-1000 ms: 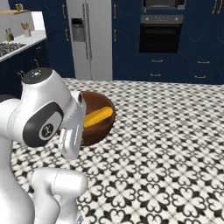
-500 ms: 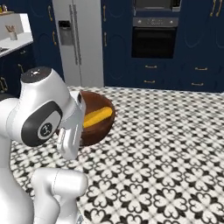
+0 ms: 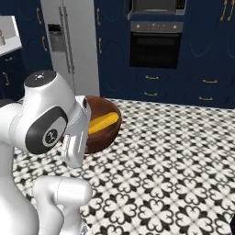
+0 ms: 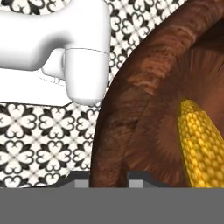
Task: Pick the corn from the sink and place it in the bowl. Then pick the bowl and place it in the microwave. Then close the microwave door and press the start button.
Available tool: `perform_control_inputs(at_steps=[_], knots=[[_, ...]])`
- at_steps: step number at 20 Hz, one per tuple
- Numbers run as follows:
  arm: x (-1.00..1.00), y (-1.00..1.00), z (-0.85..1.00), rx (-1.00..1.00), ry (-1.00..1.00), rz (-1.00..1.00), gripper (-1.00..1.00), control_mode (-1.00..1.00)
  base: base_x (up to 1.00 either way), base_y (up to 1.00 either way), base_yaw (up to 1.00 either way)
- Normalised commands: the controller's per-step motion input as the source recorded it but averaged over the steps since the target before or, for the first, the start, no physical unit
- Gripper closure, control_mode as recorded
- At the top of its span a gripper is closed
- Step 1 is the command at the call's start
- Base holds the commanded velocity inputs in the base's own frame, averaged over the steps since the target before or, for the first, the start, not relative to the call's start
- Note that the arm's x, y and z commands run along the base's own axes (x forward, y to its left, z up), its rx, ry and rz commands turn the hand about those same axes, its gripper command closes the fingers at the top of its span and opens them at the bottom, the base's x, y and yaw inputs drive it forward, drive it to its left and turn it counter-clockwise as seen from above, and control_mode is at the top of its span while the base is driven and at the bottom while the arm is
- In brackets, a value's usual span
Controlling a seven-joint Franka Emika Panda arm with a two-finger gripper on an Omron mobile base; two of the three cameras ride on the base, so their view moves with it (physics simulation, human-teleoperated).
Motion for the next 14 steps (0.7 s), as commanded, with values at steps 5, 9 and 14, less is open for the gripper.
perform_control_inputs(at_steps=[5, 9, 14], knots=[[0.0, 0.0, 0.0, 0.0, 0.0, 0.0, 1.0, 1.0, 1.0, -0.37, 0.04], [0.0, 0.0, 0.0, 0.0, 0.0, 0.0, 1.0, 1.0, 1.0, -0.28, 0.02], [0.0, 0.0, 0.0, 0.0, 0.0, 0.0, 1.0, 1.0, 1.0, -0.43, 0.05]])
